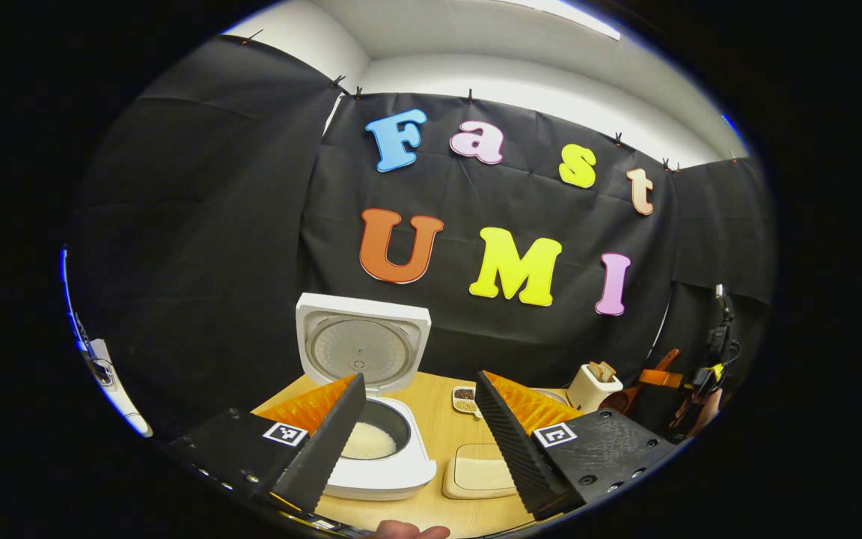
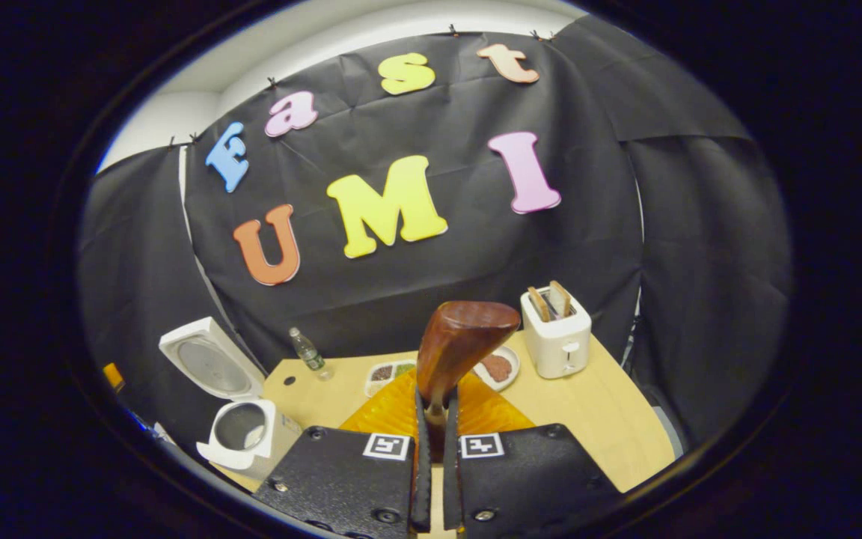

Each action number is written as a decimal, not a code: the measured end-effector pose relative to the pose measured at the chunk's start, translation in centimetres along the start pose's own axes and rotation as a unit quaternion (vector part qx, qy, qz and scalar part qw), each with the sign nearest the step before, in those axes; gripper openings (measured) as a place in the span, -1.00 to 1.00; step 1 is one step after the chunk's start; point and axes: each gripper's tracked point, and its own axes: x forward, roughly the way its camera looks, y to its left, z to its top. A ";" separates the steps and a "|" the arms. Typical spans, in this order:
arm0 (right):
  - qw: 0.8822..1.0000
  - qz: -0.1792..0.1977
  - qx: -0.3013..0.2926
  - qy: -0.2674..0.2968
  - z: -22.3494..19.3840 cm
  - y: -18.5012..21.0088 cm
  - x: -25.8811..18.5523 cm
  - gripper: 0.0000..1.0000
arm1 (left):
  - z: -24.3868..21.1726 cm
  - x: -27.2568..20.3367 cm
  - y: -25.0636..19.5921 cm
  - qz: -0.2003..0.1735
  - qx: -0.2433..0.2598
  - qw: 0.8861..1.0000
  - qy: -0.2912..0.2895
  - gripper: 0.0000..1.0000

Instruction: Close the left gripper, press the button to open the rice cooker; take a wooden spoon from the chopstick holder with the right hand, scoop a spoonful of rice and pour it into the rice cooker, then put the wooden spoon back into the chopstick holder.

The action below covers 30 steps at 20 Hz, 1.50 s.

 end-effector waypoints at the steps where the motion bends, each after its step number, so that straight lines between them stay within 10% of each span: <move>1: 1.000 -0.007 -0.002 0.009 -1.1 -0.8 0.8 -0.77 | 0.0 0.0 -0.2 0.003 0.002 1.000 0.003 0.89; 26: 0.995 -0.007 0.000 0.096 -16.7 -5.4 10.7 -0.62 | -2.2 -0.3 -0.4 0.056 0.030 0.996 0.062 0.89; 30: 0.997 0.004 -0.006 0.076 -15.2 -4.9 9.8 -0.22 | -2.1 -0.2 -0.6 0.045 0.025 0.997 0.058 0.89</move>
